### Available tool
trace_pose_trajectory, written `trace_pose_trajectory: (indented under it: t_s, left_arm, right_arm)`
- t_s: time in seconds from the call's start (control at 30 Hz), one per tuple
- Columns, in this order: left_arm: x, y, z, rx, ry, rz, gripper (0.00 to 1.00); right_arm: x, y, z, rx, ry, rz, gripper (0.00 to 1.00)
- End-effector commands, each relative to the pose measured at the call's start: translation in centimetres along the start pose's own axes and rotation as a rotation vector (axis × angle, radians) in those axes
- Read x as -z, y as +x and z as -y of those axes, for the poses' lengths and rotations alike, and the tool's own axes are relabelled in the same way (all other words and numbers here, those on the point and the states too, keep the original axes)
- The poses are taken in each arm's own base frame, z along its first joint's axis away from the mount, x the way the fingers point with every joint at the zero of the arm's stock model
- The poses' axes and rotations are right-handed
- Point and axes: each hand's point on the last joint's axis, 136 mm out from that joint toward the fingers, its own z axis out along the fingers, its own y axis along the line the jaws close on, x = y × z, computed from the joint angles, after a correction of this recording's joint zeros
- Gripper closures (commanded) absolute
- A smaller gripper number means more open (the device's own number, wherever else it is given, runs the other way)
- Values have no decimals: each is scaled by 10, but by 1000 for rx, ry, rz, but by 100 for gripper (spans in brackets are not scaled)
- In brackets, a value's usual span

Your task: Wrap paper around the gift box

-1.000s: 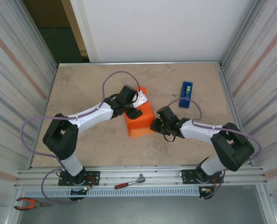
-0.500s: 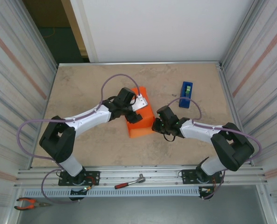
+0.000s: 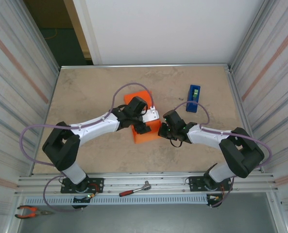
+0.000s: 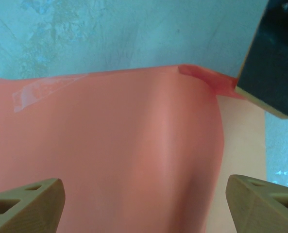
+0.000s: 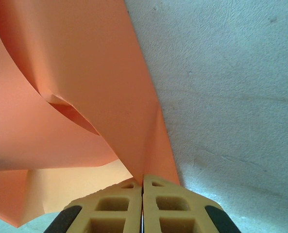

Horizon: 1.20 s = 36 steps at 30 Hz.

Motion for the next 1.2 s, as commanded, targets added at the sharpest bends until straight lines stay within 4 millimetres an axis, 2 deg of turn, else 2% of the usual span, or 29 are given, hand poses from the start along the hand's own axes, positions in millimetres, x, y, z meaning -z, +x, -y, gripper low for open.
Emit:
trace_pose_trajectory:
  t_s: [0.0, 0.37, 0.7, 0.87, 1.17]
  left_arm:
    - [-5, 17, 0, -44, -21, -61, 14]
    - [-10, 38, 1, -44, -50, -133, 15]
    - [-19, 59, -9, -42, -161, -185, 27]
    - [-22, 61, -6, -47, -165, -192, 31]
    - [-28, 63, 7, -58, -136, -196, 32]
  right_arm:
    - [0, -5, -1, 2, 6, 4, 93]
    - [0, -6, 0, -1, 5, 4, 95]
    - [2, -7, -4, -7, -17, 4, 97]
    - [3, -8, -8, -10, -32, 6, 100]
    - [5, -12, -19, -58, -120, 11, 100]
